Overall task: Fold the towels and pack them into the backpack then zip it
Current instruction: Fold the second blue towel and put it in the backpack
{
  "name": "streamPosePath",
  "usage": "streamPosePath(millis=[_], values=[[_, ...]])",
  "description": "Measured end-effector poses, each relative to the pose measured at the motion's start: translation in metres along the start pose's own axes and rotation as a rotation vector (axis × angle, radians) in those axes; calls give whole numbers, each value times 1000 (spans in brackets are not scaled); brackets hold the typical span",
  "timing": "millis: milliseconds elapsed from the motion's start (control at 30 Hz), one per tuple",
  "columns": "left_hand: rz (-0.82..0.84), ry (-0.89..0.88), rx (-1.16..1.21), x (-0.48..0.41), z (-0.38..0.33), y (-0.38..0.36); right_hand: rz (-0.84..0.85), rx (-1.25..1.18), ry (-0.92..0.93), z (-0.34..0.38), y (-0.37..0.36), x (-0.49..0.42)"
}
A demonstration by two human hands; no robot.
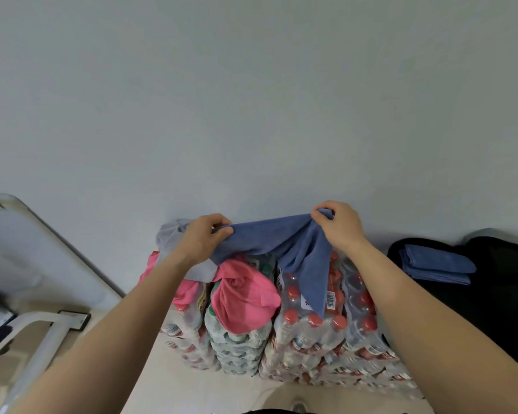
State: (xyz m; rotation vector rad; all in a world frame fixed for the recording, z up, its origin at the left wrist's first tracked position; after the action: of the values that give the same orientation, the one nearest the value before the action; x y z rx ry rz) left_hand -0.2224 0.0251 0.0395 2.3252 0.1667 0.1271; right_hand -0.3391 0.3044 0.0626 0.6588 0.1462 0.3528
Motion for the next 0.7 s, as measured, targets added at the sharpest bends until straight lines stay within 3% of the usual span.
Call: streamPosePath(millis=[300,467,700], values=[[-152,167,25,11,10,-1,3,-55,-154,-36,-14,13],[6,137,168,7,-31,-54,42,-209,-284,-49,-35,27],[169,59,333,7,-60,-111,42,-303,-164,-48,-41,50]])
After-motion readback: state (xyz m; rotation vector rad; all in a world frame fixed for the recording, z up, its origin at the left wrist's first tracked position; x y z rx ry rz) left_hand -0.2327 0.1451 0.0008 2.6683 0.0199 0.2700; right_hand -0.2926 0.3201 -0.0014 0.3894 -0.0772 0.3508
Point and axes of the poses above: each hand's wrist, its own x-axis away from the middle knuckle, its own y-axis out of the back of the hand, z = x × y, the point moved 7 cm from there along -x, towards the middle knuckle, and after that the axes turned 5 degrees about z, right-handed, at the moved point
